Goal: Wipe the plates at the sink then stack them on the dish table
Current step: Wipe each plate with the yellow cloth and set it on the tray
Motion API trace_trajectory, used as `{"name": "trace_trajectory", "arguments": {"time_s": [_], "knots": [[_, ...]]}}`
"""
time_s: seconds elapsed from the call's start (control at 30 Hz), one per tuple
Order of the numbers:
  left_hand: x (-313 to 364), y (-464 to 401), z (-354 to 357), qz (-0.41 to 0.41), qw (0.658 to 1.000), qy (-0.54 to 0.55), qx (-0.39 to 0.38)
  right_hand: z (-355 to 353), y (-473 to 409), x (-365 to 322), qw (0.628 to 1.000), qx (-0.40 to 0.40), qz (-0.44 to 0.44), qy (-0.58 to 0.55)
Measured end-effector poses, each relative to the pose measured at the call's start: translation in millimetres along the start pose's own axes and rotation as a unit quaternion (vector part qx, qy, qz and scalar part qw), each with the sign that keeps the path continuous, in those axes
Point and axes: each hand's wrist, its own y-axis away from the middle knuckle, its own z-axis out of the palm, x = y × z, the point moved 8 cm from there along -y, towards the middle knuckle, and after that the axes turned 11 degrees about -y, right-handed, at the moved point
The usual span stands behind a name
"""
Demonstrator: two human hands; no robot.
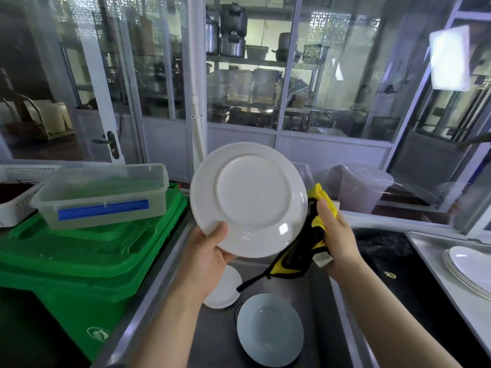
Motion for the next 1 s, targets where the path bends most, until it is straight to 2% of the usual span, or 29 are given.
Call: {"name": "trace_trajectory", "arguments": {"time_s": [0.07,0.23,0.37,0.47,0.53,0.67,0.73,0.8,0.87,0.93,1.0], "knots": [[-5,1,5,-0.021,1.000,0.006,-0.007,12,0,3,0.998,-0.052,0.022,-0.017],[-13,4,8,-0.051,0.998,0.006,-0.046,19,-2,-2,0.991,-0.113,0.038,-0.054],[-21,4,-1,-0.088,0.992,0.011,-0.093,25,-2,-17,0.983,-0.172,0.003,-0.058],[-16,-12,-27,-0.126,0.991,0.030,-0.032,24,-5,-25,0.985,-0.168,0.001,-0.047],[-3,-26,-37,-0.152,0.988,-0.024,0.010,25,-8,-26,0.983,-0.173,0.026,-0.052],[30,-46,-18,-0.158,0.972,-0.168,-0.048,25,-10,-32,0.982,-0.174,0.043,-0.056],[34,-45,-11,-0.167,0.961,-0.213,-0.061,21,-11,-38,0.989,-0.138,0.020,-0.042],[34,-42,-9,-0.158,0.965,-0.203,-0.054,5,-14,-44,0.999,-0.028,-0.028,0.002],[31,-39,-5,-0.137,0.972,-0.185,-0.055,-11,-11,-56,0.988,0.072,-0.117,0.066],[28,-36,0,-0.120,0.979,-0.154,-0.051,-12,-3,-68,0.963,0.098,-0.204,0.147],[25,-38,5,-0.094,0.988,-0.119,-0.030,2,7,-71,0.934,0.064,-0.253,0.246]]}}
